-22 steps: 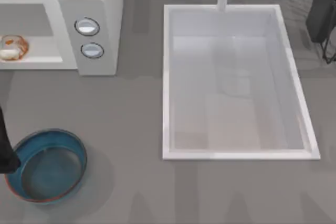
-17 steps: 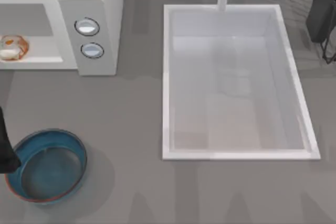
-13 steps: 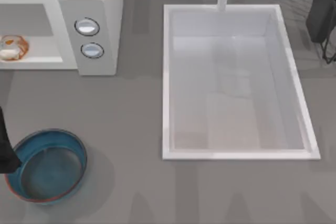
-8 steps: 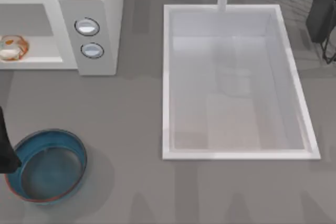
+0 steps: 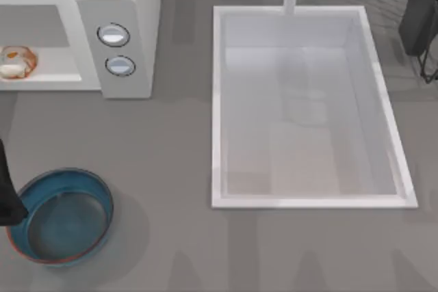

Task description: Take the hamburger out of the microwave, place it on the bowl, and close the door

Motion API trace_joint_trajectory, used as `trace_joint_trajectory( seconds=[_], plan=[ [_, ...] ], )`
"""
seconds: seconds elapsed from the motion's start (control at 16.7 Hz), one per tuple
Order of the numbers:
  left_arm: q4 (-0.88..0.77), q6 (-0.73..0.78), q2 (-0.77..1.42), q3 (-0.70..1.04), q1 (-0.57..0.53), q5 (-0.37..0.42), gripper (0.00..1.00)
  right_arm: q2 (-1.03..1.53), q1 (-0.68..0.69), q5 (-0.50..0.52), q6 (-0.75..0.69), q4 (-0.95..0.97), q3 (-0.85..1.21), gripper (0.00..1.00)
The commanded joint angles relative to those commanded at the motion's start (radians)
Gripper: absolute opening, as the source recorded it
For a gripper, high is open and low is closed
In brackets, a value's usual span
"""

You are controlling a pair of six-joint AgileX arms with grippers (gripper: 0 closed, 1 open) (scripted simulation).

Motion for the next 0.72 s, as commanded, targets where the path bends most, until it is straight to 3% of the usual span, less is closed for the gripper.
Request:
trace_joint_trajectory(
  seconds=[0.36, 0.72],
  plan=[
    [0.018, -0.083, 0.038, 0.014, 0.002, 0.003, 1.00, 0.000, 0.000, 0.000, 0.000, 0.000, 0.000, 1.00],
    [0.107, -0.520, 0.226, 0.082, 0.013, 0.017, 1.00, 0.000, 0.000, 0.000, 0.000, 0.000, 0.000, 1.00]
  ],
)
